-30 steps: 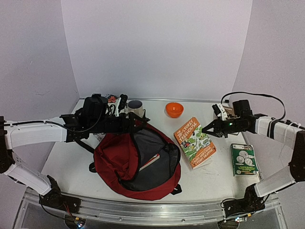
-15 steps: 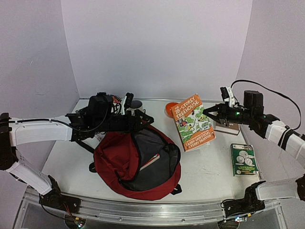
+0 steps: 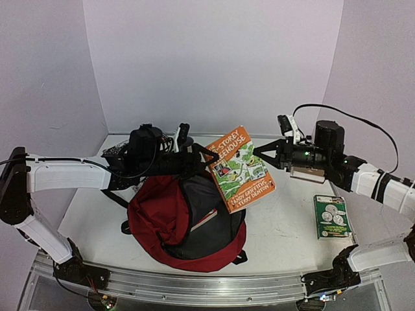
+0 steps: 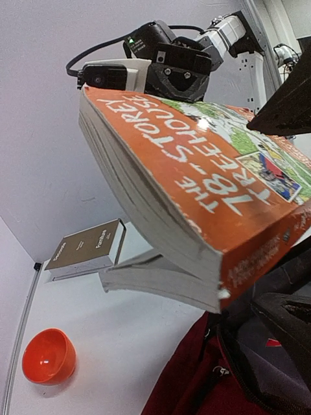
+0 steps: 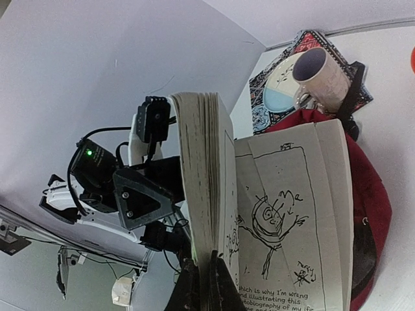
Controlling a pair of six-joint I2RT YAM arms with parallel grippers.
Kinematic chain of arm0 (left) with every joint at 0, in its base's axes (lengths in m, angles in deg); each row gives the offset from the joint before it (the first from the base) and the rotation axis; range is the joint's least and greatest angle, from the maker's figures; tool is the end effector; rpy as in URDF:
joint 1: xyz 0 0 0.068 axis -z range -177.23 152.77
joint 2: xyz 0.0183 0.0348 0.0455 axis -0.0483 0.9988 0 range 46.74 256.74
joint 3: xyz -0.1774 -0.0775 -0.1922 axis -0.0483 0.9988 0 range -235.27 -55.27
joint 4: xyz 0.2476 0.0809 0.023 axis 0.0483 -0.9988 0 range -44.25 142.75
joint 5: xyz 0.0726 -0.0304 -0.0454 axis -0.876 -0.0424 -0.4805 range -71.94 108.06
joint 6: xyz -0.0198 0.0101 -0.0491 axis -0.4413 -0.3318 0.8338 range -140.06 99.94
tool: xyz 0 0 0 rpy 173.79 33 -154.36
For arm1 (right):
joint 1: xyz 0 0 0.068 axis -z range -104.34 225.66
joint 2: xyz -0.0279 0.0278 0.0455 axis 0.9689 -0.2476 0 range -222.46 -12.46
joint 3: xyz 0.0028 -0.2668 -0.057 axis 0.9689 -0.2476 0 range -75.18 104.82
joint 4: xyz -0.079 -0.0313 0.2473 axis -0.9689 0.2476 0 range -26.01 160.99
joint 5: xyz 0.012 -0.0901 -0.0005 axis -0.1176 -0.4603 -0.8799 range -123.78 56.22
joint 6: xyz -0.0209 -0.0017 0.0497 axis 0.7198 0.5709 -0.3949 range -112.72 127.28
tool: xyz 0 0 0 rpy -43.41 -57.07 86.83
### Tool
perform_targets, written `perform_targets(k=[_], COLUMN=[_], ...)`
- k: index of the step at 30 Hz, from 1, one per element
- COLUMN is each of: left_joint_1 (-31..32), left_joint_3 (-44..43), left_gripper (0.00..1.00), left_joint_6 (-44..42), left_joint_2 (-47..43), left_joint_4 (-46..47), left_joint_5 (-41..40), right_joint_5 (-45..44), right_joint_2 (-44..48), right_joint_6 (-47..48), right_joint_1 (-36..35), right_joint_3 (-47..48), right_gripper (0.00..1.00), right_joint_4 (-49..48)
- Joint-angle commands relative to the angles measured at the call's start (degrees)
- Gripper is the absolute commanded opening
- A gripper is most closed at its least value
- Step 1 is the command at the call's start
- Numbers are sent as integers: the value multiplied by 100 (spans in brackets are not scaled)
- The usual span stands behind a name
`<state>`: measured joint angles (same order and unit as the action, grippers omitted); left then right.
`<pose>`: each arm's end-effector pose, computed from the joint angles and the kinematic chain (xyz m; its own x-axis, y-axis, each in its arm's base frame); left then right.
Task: Pack the student bag
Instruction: Pass from the right arm to the left
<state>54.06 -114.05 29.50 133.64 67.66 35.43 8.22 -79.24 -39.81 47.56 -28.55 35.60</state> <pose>0.2138 -0.2838 0.2898 -0.7978 -0.1660 -0.5797 0.4923 0.3758 -0.7851 0.2234 0.1464 0.3425 -0.5982 0.2975 -0.7441 -0.7288 0.1843 0.6595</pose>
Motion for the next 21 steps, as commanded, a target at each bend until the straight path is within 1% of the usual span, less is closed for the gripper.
perform_targets(k=[1,5,8,13,19,21], left_joint_1=[-13,-18,-22,-30,-49,-48], left_joint_3=[-266,-213,-79,329,634,672], left_gripper=[85,84,80,63,39,33], left_joint_6=[287,450,641,903,976,991], left_joint_2=[110,185,153,-81,-425,-486], left_joint_4=[698,1272,1820,2626,2941,2976], left_joint_5=[71,335,548,609,546,547], right_joint_5=[93,115,97,40,-124,-188], right_joint_2=[-79,-212,-279,-374,-487,-539], right_joint_6=[-322,-414,-421,-389,-228,-132], right_joint_1=[-230,-353,-407,-421,-417,-421], right_joint_3=[451,516,540,486,503,560], right_gripper=[0,0,0,0,0,0], right_joint_4=[-1229,-1473,-1514,-1503,-1289,-1139])
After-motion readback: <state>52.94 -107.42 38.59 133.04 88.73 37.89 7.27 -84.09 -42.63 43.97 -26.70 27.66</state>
